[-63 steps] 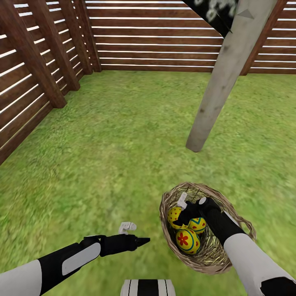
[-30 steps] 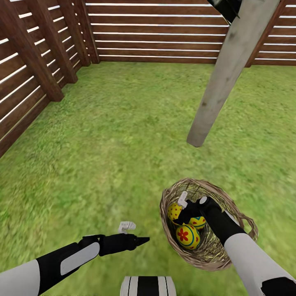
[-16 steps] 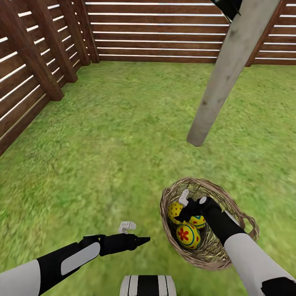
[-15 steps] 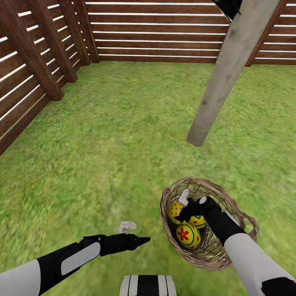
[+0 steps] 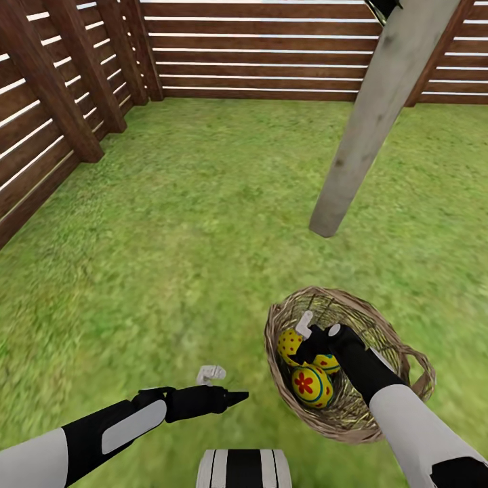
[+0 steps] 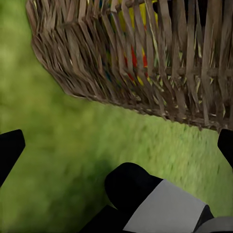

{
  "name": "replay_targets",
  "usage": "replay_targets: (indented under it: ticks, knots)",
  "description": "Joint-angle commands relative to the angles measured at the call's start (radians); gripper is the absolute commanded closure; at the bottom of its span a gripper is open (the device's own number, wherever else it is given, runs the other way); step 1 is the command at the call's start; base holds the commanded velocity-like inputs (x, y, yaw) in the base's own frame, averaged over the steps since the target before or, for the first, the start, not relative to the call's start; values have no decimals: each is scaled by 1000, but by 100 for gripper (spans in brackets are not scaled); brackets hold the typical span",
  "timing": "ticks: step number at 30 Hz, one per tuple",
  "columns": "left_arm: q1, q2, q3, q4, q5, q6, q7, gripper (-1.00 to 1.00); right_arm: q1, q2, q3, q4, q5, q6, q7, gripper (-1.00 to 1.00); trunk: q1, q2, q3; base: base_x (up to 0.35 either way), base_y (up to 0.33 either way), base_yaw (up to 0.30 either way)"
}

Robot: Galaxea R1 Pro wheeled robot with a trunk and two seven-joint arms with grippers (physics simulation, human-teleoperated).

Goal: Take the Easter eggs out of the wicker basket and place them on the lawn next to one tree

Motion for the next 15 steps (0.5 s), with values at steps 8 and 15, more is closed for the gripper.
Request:
replay_targets:
  ticks: [8, 15]
  knots:
    - [-1, -1, -4, -1, 10, 3, -1, -100, 0, -5, 3, -1, 7, 4, 3, -100, 0, 0, -1, 0, 0, 0]
    - [-1, -2, -4, -2, 10, 3, -3, -100, 0, -6, 3, -4, 7, 5, 3, -100, 0, 0, -1, 0, 0, 0]
